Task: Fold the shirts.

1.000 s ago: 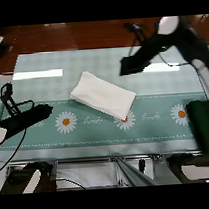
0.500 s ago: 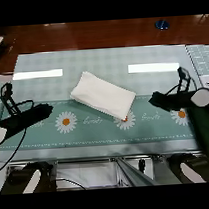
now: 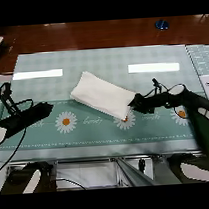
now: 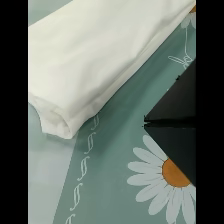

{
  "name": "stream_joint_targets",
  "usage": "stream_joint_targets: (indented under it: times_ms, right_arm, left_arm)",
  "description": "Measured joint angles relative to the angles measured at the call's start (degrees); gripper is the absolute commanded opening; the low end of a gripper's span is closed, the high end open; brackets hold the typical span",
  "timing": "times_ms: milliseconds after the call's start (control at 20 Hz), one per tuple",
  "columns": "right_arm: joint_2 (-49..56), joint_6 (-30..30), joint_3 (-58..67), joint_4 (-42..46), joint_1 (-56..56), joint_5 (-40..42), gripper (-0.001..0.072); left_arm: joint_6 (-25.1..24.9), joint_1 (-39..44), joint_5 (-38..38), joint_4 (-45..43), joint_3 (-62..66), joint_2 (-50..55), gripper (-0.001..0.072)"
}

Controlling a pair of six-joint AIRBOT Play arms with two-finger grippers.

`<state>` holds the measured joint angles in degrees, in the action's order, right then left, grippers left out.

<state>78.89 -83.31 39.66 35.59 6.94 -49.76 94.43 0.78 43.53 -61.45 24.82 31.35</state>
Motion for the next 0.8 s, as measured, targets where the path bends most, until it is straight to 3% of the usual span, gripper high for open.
stream_joint_targets:
  times_ms: [50, 100, 150, 200, 500, 800]
  right_arm:
    - [2.4, 0.7, 2.1, -1.2, 0.9, -0.9, 0.0391]
    - [4.9, 1.3, 4.4, -2.0, 1.9, -1.4, 0.0282]
    - [7.1, 1.7, 6.7, -2.1, 2.8, -1.7, 0.0090]
    - [8.9, 2.5, 9.0, -1.9, 3.7, -2.1, 0.0022]
    - [11.9, 7.0, 28.3, -1.9, 4.6, -12.3, 0.0022]
    - [8.2, 0.7, 52.0, 9.3, -0.9, -26.6, 0.0022]
  left_arm:
    - [0.0, 0.0, 0.1, 0.2, 0.0, 0.0, 0.0031]
    - [0.0, 0.0, 0.2, 0.3, 0.0, 0.0, 0.0031]
    - [0.0, 0.0, 0.2, 0.5, 0.0, 0.0, 0.0031]
    - [0.0, 0.0, 0.3, 0.6, 0.0, 0.0, 0.0031]
    - [-0.1, 0.0, 0.4, 1.0, 0.0, 0.0, 0.0031]
    - [-0.2, 0.0, 0.4, 1.0, 0.0, 0.0, 0.0032]
